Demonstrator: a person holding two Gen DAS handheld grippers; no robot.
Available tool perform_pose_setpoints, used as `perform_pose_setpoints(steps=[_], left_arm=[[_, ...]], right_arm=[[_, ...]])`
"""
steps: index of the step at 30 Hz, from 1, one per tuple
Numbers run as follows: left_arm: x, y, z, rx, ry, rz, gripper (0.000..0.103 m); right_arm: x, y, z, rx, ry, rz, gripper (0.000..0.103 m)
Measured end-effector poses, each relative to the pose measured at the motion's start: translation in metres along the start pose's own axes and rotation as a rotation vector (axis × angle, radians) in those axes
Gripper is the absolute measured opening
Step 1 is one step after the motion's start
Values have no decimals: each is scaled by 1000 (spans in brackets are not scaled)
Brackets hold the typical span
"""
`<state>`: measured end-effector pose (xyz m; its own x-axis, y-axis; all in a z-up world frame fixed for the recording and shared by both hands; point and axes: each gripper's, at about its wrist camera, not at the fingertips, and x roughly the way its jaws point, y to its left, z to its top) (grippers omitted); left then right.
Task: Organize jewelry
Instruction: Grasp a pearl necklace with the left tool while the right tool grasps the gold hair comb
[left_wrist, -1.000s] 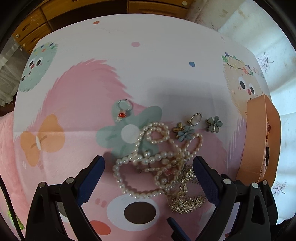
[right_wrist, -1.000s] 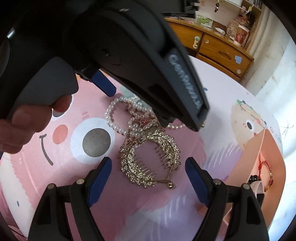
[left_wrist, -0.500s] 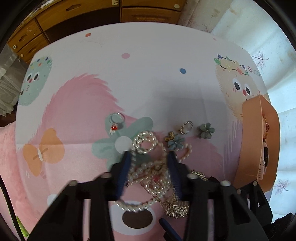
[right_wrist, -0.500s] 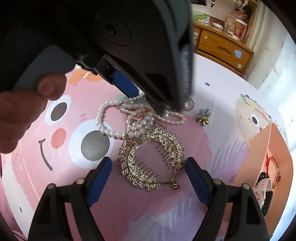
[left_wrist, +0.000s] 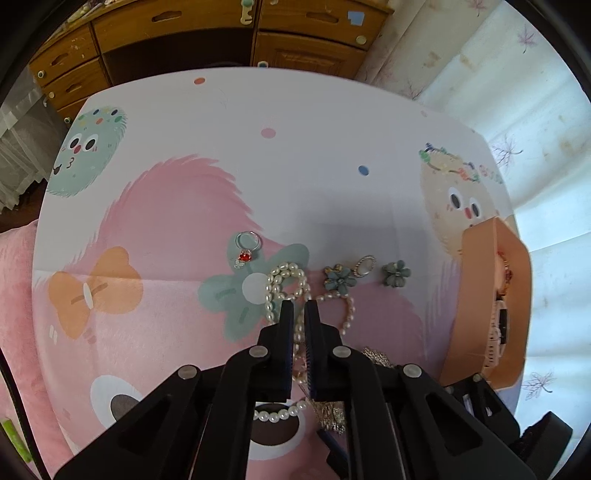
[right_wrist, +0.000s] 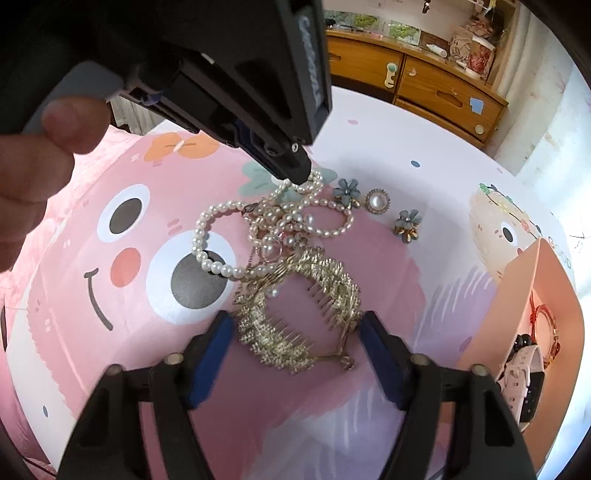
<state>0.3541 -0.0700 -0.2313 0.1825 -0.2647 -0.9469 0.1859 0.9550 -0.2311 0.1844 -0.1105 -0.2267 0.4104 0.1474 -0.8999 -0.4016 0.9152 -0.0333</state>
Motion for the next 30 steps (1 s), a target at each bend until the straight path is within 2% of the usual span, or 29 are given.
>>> perform_pose_setpoints(steps=[4, 5, 6, 9, 13, 16, 18, 21, 25, 28, 29, 30], left_arm=[[-22, 11, -9, -11, -36, -3, 3], [-31, 20, -14, -14, -42, -6, 3], [-35, 22, -16, -21, -49, -7, 3], [-44, 30, -25, -32, -42, -7, 3], [-37, 34, -38, -36, 0, 22, 5], [-28, 36, -50, -42, 28, 40, 13], [-23, 39, -59, -47, 46, 59, 32], [-19, 45, -68, -57, 52, 76, 45], [-15, 51, -76, -58, 58, 94, 45], [-13, 52, -78, -47, 49, 107, 44], [-13, 52, -79, -39, 44, 107, 34], [-14, 52, -80, -28, 36, 117, 20]], right_arm=[[-2, -1, -2, 11, 5, 6, 69], [-5, 0, -4, 12, -1, 6, 65], [-7, 2, -5, 12, -7, 17, 43], [-11, 2, -5, 46, 5, 36, 26], [-15, 0, -8, 106, 20, 50, 25], [-19, -2, -11, 124, 20, 53, 25], [-21, -2, -15, 134, 19, 54, 26], [-21, -5, -18, 147, 22, 58, 27], [-22, -1, -19, 128, 5, 47, 35], [-18, 4, -16, 94, 3, 32, 36], [-15, 4, -15, 88, 7, 30, 36], [-13, 6, -15, 82, 15, 25, 36]])
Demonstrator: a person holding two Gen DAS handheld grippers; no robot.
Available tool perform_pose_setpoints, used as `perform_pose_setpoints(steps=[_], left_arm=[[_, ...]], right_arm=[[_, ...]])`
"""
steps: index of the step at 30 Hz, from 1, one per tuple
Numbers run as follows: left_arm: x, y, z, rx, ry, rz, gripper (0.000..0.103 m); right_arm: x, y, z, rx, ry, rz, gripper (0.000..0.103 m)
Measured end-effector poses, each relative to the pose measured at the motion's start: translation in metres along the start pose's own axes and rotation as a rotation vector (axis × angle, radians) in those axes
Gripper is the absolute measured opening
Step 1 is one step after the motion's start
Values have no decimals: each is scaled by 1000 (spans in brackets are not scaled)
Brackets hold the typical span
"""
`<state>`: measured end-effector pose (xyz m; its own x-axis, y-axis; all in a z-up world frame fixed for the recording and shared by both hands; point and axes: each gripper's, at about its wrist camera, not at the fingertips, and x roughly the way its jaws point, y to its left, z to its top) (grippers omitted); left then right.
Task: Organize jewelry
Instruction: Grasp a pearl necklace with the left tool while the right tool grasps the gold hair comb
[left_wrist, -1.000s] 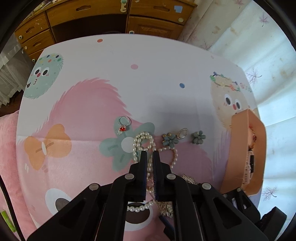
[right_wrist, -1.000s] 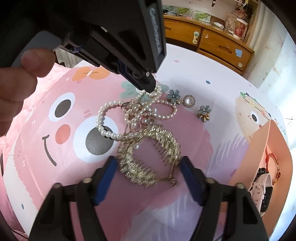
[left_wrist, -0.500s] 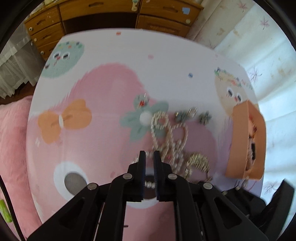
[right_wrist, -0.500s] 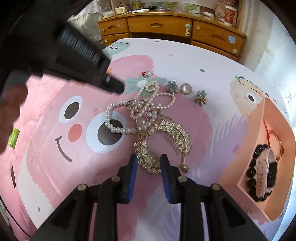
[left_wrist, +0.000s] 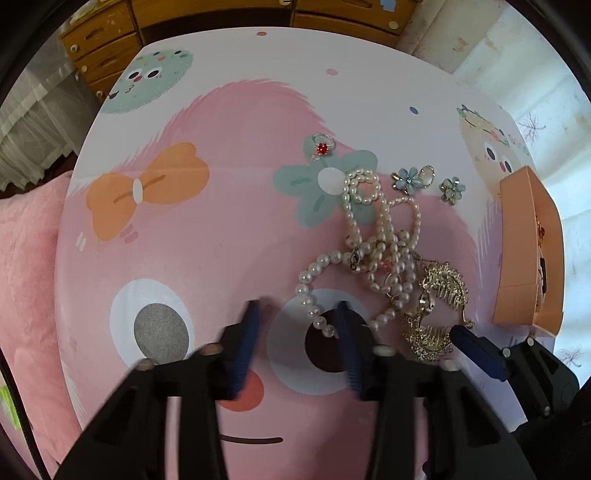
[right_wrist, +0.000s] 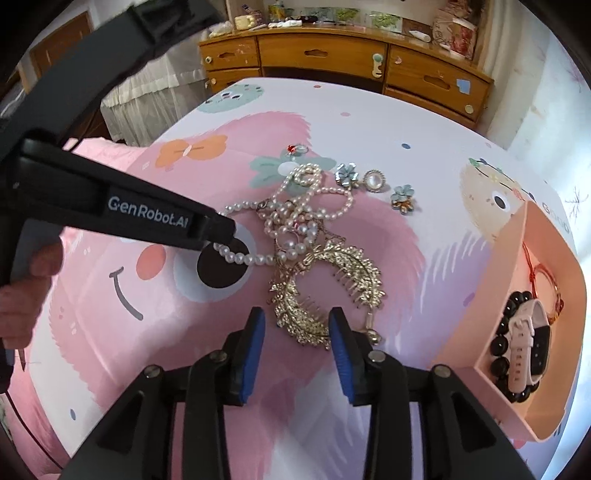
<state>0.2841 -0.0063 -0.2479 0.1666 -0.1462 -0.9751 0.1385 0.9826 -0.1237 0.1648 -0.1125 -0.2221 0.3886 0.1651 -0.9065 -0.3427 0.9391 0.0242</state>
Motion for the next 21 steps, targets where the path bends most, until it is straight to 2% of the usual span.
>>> perform_pose_setpoints(steps=[3, 5, 6, 12, 14, 17, 21], left_arm=[[0, 1, -1, 4, -18, -20, 11], [0, 4, 1, -3, -16, -28, 6], [-1, 6, 1, -13, -15, -39, 5], [-5, 24, -5, -68, 46, -111, 5], [-6, 25, -8, -58, 63, -117, 5], [-11, 30, -20, -26, 96, -132, 5], [-19, 40, -36, 2, 135, -140, 5]], right_arm=[[1, 1, 2, -18, -6, -14, 36], [1, 3, 4, -42, 1, -29, 32], [1, 4, 5, -58, 6, -39, 26], [-1, -2, 7, 22, 42, 9, 22], [-2, -3, 6, 69, 46, 49, 0], [-2, -4, 1, 168, 81, 98, 0], [-3, 1, -7, 223, 95, 95, 0]])
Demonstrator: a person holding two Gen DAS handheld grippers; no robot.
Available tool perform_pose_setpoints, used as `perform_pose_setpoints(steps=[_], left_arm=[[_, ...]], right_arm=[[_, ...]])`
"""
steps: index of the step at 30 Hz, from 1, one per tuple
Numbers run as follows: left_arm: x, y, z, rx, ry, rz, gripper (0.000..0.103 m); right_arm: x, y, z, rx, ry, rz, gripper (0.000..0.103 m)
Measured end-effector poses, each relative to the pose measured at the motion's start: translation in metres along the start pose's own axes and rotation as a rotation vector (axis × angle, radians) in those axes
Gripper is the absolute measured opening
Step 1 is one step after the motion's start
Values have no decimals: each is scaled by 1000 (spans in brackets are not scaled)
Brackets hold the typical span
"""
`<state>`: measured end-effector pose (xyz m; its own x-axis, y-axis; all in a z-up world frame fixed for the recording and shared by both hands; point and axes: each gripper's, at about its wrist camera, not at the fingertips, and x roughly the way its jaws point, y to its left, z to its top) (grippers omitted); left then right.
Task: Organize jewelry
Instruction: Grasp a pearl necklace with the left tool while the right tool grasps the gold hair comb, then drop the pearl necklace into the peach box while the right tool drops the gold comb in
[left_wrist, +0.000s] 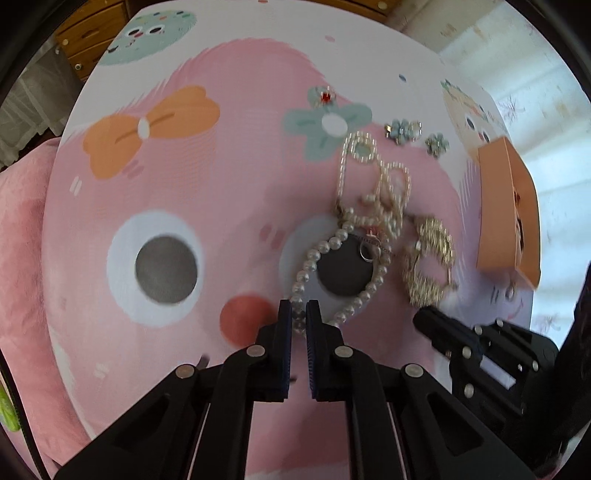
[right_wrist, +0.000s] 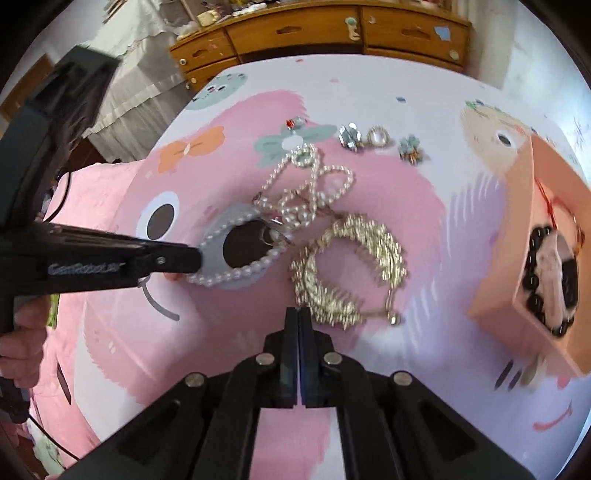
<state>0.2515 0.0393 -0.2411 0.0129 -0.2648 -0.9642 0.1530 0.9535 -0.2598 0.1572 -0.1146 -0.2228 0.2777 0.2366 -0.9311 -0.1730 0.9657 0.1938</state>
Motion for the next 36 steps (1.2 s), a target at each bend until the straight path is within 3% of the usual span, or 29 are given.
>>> perform_pose_setpoints(steps=[6, 11, 14, 16, 19, 22, 26, 27, 28, 36], left_arm=[[-18, 15, -24, 30, 25, -9, 5], [-46, 16, -34, 65, -22, -25, 5], [-63, 13, -33, 83, -71, -63, 5], [-74, 15, -35, 86, -96, -83, 5], [-88, 19, -39, 83, -121, -107, 5], [-94, 13, -40, 78, -147, -138, 5], [-101, 14, -39, 71, -178, -155, 5], [-102, 16, -39, 69, -180, -159, 5], [-103, 17, -39, 66, -182, -160, 5], [-106, 23, -33, 37, -207, -139, 5]], right_arm=[[-15, 8, -7, 13, -61, 0, 0], [-24, 11, -1, 26, -155, -37, 1], [-18, 10, 8, 64, -158, -45, 7], [-11, 6, 13, 98, -140, -37, 19], [-3, 3, 19, 143, -130, -46, 24], [4, -2, 21, 191, -109, -62, 24], [10, -7, 27, 232, -103, -20, 24], [13, -7, 29, 234, -93, -23, 22], [13, -6, 29, 230, -94, -27, 9], [-9, -8, 32, 220, -151, 25, 7]])
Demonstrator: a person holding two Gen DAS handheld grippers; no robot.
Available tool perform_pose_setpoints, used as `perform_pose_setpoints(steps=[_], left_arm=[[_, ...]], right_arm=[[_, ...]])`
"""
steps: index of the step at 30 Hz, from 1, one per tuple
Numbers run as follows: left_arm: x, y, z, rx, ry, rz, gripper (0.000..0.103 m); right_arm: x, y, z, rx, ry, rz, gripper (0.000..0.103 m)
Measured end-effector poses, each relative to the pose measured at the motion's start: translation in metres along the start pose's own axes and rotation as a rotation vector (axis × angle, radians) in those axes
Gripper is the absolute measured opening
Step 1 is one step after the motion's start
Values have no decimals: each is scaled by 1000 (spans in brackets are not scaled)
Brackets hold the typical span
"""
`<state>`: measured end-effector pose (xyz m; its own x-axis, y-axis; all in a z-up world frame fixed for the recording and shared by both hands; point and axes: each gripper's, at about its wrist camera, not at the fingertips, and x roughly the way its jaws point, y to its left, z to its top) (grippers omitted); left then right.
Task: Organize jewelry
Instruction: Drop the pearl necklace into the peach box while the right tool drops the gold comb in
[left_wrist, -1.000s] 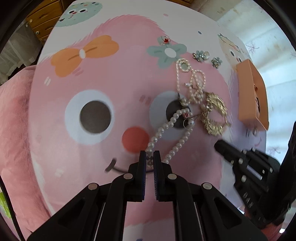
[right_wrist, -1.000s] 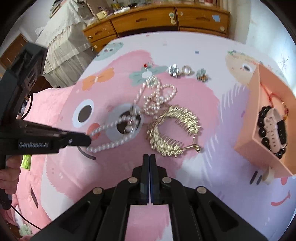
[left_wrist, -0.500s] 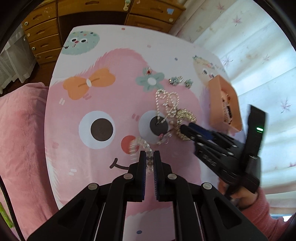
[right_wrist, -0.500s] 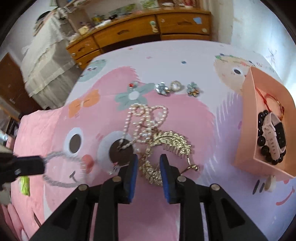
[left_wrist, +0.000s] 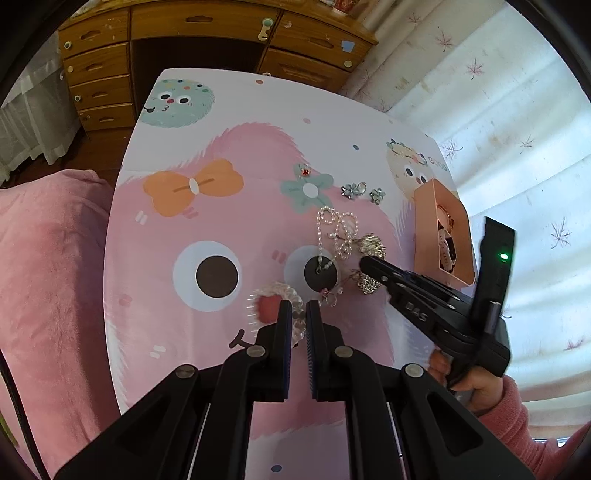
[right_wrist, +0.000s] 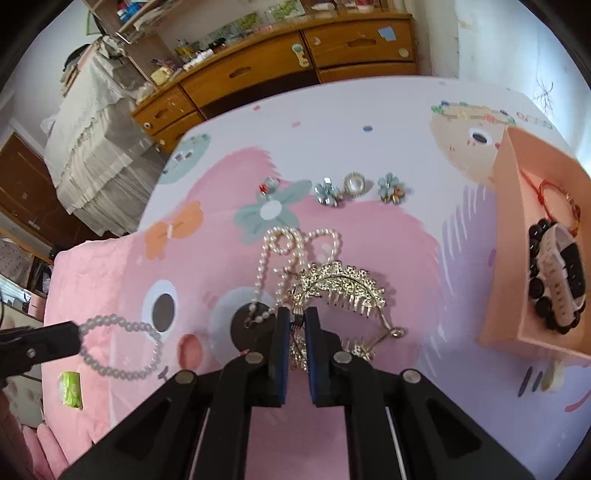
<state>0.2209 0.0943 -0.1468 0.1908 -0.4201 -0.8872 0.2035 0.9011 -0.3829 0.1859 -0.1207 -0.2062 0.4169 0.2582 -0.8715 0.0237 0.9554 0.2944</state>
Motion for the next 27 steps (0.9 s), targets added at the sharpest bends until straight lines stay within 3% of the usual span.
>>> perform_pose_setpoints(steps=[11, 21, 27], left_arm=[[-24, -30, 16, 65, -90, -9, 5], [-52, -91, 44, 167, -229, -54, 5], [-49, -133, 57, 210, -273, -103, 5]], right_arm=[[-70, -7, 22, -23, -163, 54, 7], [-131, -25, 42, -80, -300, 70, 7], [-158, -48, 48, -108, -352, 87, 7]])
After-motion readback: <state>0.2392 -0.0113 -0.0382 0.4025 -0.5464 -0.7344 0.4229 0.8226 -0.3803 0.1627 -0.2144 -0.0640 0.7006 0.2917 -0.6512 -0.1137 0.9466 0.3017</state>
